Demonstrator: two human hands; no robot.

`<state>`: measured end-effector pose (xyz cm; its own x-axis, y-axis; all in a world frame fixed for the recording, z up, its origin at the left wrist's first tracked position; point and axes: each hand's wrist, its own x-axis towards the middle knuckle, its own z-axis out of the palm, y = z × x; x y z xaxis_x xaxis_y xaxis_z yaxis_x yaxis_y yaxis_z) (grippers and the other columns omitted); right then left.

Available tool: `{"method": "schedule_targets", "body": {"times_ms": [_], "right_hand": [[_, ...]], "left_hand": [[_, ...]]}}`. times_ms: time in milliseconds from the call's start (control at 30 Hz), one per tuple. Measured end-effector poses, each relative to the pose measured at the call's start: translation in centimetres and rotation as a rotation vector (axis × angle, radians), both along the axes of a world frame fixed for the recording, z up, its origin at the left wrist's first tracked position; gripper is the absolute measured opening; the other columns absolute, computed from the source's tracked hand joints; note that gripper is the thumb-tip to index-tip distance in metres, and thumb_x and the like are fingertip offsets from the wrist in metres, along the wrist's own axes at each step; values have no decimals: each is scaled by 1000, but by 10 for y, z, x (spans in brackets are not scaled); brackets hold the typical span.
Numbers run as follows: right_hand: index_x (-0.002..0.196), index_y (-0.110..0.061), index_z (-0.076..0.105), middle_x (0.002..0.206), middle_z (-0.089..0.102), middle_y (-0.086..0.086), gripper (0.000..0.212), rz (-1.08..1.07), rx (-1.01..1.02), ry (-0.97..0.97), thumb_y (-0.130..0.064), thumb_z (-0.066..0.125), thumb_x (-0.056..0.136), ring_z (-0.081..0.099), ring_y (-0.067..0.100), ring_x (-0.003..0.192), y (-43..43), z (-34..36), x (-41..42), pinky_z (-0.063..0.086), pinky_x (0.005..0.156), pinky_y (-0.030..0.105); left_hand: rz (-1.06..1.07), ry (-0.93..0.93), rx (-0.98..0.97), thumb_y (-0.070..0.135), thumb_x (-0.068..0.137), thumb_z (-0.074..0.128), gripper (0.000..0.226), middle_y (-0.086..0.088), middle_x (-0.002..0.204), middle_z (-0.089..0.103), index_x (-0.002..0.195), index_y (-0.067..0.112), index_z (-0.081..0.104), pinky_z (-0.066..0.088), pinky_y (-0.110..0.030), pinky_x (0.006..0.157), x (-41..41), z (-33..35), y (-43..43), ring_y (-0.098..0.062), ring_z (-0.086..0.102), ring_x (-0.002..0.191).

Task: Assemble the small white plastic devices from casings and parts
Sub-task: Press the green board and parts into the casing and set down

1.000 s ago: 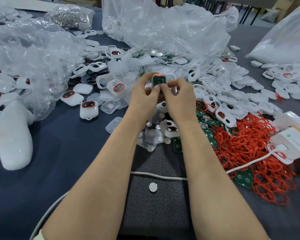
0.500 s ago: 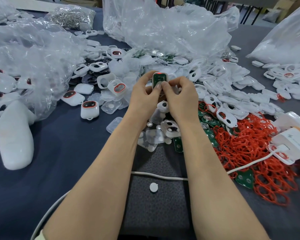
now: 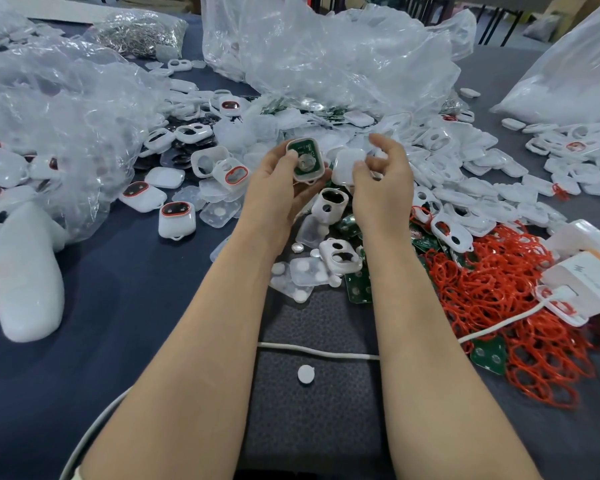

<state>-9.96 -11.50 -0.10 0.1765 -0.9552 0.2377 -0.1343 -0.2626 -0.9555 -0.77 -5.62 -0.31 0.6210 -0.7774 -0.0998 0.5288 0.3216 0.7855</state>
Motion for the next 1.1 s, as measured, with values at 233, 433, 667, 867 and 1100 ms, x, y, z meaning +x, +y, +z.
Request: {"method": "schedule_targets", "body": {"times_ms": [233, 433, 667, 867, 1100], "right_hand": [[116, -9, 58, 92, 64, -4, 25, 8, 148, -221, -8, 60, 92, 64, 10, 88, -7, 0, -2, 54, 71, 18], [98, -22, 65, 84, 63, -3, 18, 177, 109, -251, -7, 61, 90, 65, 3, 72, -3, 2, 0, 57, 77, 28], [102, -23, 65, 85, 61, -7, 15, 203, -22, 35, -14, 62, 90, 60, 8, 79, 2, 0, 2, 52, 73, 16], [101, -15, 62, 95, 66, 6, 12, 171, 7, 51, -15, 63, 90, 65, 22, 93, 5, -1, 6, 53, 87, 42], [107, -12, 66, 100, 68, 8, 17, 176, 32, 58, -14, 61, 90, 65, 22, 96, 4, 0, 7, 53, 88, 42]], "left_hand": [[22, 77, 50, 20, 102, 42, 18, -20, 93, 68, 97, 13, 58, 59, -26, 64, 2, 3, -1, -24, 70, 74], [-3, -37, 112, 26, 103, 40, 25, -19, 106, 67, 111, 12, 58, 57, -22, 61, 2, -2, -3, -20, 69, 75], [-29, -155, 126, 24, 104, 36, 24, -16, 106, 64, 106, 15, 58, 58, -25, 72, -1, -4, -4, -21, 64, 89], [-35, -388, 114, 10, 100, 48, 20, -8, 96, 67, 118, 15, 54, 57, -26, 78, -3, -9, -1, -15, 68, 87], [-22, -453, 108, 11, 98, 53, 22, -10, 89, 70, 120, 13, 56, 58, -29, 79, -2, -10, 0, -18, 69, 84]]}}
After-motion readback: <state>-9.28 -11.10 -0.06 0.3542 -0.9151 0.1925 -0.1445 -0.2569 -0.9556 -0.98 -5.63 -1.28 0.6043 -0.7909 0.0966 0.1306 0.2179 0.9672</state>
